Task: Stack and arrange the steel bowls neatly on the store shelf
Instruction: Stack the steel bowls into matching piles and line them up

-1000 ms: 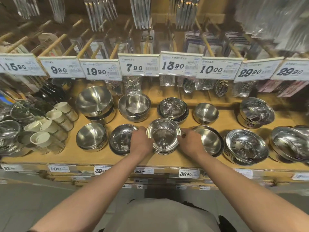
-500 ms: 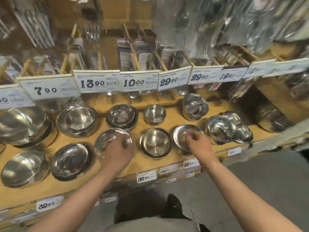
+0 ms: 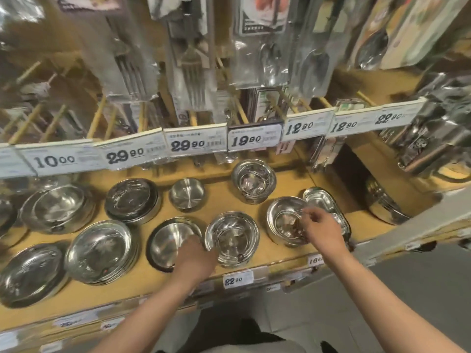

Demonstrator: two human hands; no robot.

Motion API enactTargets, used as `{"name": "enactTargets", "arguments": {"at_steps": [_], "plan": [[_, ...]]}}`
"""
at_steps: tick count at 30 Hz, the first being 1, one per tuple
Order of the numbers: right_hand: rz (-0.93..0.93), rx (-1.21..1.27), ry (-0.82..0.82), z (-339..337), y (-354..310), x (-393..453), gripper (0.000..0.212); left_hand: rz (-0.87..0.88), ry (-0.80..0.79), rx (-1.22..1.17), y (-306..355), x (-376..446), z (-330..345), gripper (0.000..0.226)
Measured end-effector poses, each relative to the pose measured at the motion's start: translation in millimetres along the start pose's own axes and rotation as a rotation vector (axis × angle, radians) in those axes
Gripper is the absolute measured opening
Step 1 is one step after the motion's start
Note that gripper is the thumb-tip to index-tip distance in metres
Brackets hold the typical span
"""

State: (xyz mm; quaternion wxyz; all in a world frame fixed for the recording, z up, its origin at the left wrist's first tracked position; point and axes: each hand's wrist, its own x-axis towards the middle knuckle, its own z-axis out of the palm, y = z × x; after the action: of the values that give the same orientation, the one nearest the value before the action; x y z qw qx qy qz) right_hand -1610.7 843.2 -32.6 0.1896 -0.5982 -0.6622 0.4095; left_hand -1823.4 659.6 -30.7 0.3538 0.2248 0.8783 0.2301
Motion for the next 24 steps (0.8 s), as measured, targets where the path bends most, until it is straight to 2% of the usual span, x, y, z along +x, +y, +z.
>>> {"name": "enactTargets", "arguments": {"at_steps": [3, 7, 9, 15, 21, 24], "plan": [[-0.046, -0.136, 0.022, -14.2, 8.1, 22.1, 0.019, -0.069, 0.07, -0.001, 8.4, -1.8, 12.9, 0.041], [-0.067, -0.213, -0.037, -22.1, 10.5, 46.8, 0.046, -0.11, 0.106, -0.028, 12.0, -2.5, 20.5, 0.039], [-0.093, -0.262, -0.071, -23.9, 11.8, 55.4, 0.05, -0.12, 0.138, -0.059, 12.6, -1.9, 23.0, 0.038], [-0.106, -0.438, -0.211, -23.0, 14.6, 68.9, 0.035, -0.159, 0.234, -0.198, 15.4, -0.9, 24.6, 0.021], [-0.106, -0.482, -0.216, -31.1, 10.3, 69.2, 0.018, -0.212, 0.228, -0.389, 17.1, 2.6, 16.0, 0.025], [-0.052, -0.42, -0.213, -38.1, 0.0, 66.4, 0.012, -0.198, 0.233, -0.485, 15.9, 1.1, 12.3, 0.032]]}}
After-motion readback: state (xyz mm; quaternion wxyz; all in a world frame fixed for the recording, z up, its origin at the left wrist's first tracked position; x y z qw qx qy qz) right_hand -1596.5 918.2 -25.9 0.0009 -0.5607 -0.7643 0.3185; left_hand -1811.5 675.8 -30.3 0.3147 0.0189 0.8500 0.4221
